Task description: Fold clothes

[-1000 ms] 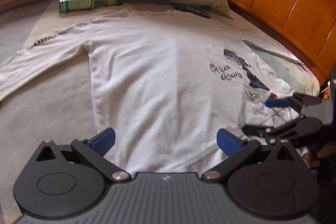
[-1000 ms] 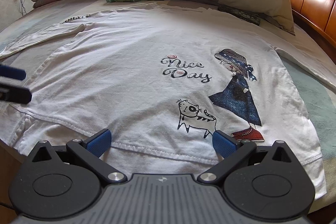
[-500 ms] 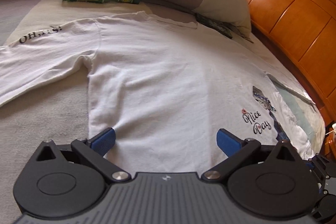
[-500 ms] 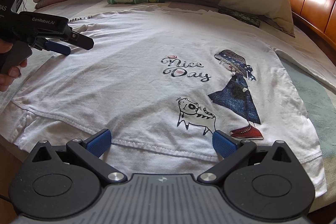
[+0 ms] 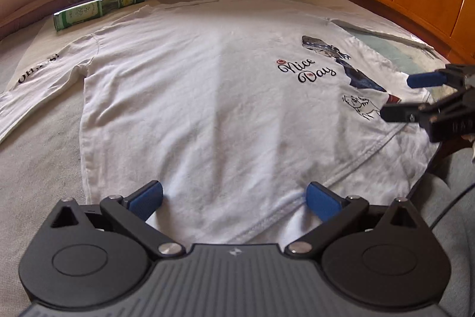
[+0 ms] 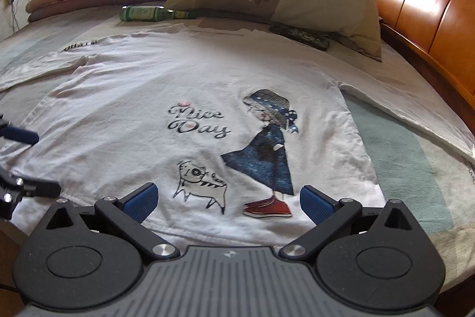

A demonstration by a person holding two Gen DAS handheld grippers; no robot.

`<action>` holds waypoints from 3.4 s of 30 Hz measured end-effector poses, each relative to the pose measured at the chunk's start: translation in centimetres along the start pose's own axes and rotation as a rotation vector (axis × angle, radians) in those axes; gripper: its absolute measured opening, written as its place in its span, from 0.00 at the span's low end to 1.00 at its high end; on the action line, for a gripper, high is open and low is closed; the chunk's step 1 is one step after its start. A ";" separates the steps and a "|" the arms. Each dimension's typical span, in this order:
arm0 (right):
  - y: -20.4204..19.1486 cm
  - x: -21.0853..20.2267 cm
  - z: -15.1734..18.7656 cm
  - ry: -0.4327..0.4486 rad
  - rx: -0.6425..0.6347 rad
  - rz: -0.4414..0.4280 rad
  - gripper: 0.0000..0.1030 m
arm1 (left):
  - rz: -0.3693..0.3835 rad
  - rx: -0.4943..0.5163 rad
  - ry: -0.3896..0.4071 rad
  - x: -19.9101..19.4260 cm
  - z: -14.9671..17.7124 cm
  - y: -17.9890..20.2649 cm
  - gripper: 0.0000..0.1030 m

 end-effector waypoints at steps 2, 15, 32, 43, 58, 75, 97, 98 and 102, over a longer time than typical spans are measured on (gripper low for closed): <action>0.8 1.2 0.8 -0.077 0.053 -0.045 1.00 | -0.009 -0.001 -0.024 -0.5 0.4 -0.1 0.99; -1.7 0.2 0.6 -0.078 -0.086 -0.067 1.00 | -0.010 0.001 0.011 -3.1 0.0 -0.4 0.99; -2.7 1.4 3.0 -0.053 -0.040 -0.042 1.00 | 0.012 -0.049 0.029 -3.4 1.3 0.0 0.99; -2.5 1.2 3.3 -0.041 -0.035 -0.043 1.00 | 0.282 -0.117 0.051 -1.9 1.6 5.2 0.99; -11.1 0.5 0.1 0.045 -0.359 -0.115 1.00 | 0.161 -0.293 0.031 -2.7 1.4 -1.9 0.99; -9.8 0.0 3.4 -0.057 -0.312 -0.177 1.00 | 0.155 -0.218 0.062 -3.3 0.6 -1.7 0.99; -8.5 0.1 4.5 -0.068 -0.201 -0.128 1.00 | 0.034 -0.200 -0.010 2.2 -5.3 -2.5 0.99; -8.5 0.1 4.5 -0.066 -0.200 -0.128 1.00 | 0.024 -0.221 -0.001 1.7 -5.3 -2.9 0.99; -8.5 0.0 4.6 -0.051 -0.191 -0.122 1.00 | 0.072 -0.255 0.047 -0.3 -5.4 -2.5 0.99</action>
Point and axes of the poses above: each gripper's, at about its wrist camera, not at the fingertips, and x roughly the way its jaws point, y to its right, z to its underside, the point moved 7 cm from there along x, roughly the way its jaws point, and after that the axes turned 3 degrees about -y, right-handed, at the moved point
